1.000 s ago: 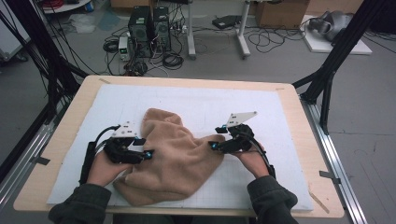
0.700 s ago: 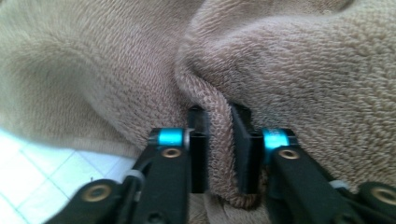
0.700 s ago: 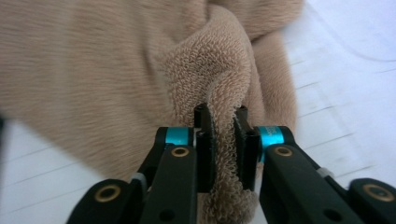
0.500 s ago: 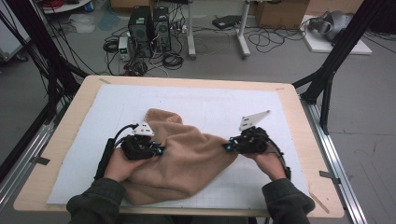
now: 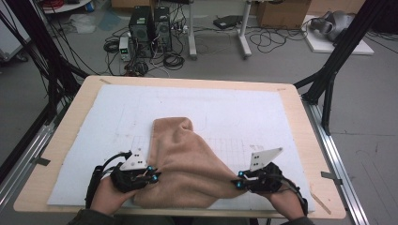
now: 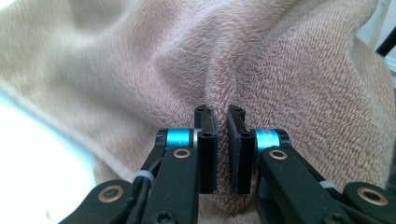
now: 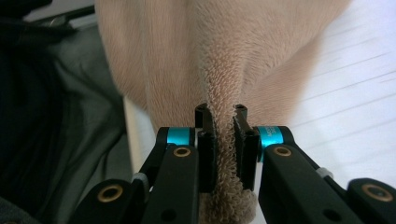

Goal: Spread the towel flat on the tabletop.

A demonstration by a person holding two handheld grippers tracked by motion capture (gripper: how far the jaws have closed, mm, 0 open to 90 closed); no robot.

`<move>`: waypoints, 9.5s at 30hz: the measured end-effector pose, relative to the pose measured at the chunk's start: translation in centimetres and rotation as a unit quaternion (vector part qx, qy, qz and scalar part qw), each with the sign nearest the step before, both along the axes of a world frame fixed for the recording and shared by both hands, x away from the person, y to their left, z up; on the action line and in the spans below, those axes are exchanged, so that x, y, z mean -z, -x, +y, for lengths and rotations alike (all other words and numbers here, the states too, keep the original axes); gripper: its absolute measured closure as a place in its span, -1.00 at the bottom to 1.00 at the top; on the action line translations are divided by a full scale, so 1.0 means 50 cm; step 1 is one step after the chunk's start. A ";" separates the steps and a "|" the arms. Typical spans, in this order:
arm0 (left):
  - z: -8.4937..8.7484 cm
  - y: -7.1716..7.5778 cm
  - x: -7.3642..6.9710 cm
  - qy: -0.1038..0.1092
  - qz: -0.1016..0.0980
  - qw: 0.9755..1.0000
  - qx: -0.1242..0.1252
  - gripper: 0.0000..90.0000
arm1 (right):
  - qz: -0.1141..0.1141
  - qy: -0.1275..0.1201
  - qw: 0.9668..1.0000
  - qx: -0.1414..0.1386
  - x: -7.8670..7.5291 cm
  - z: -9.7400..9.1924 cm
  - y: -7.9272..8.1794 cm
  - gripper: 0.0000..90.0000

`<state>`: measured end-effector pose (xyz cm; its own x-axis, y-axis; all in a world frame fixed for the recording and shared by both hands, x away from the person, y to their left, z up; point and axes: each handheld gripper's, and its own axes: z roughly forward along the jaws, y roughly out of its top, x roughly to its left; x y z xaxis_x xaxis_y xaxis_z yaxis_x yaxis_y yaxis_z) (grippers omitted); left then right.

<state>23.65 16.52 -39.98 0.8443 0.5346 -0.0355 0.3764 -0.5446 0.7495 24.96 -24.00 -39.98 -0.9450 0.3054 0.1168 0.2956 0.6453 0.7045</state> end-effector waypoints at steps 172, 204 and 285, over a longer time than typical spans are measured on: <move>0.017 -0.322 0.024 0.024 -0.026 0.977 -0.212 0.99 | -0.041 0.005 0.987 0.156 0.020 0.043 -0.314 0.82; -0.033 -0.080 0.081 -0.026 -0.040 0.998 -0.050 0.78 | -0.080 0.016 0.995 0.054 0.080 0.141 -0.160 0.81; -0.012 -0.091 -0.041 0.117 -0.061 0.989 -0.070 0.86 | -0.064 -0.009 0.998 0.028 0.025 0.119 -0.124 0.83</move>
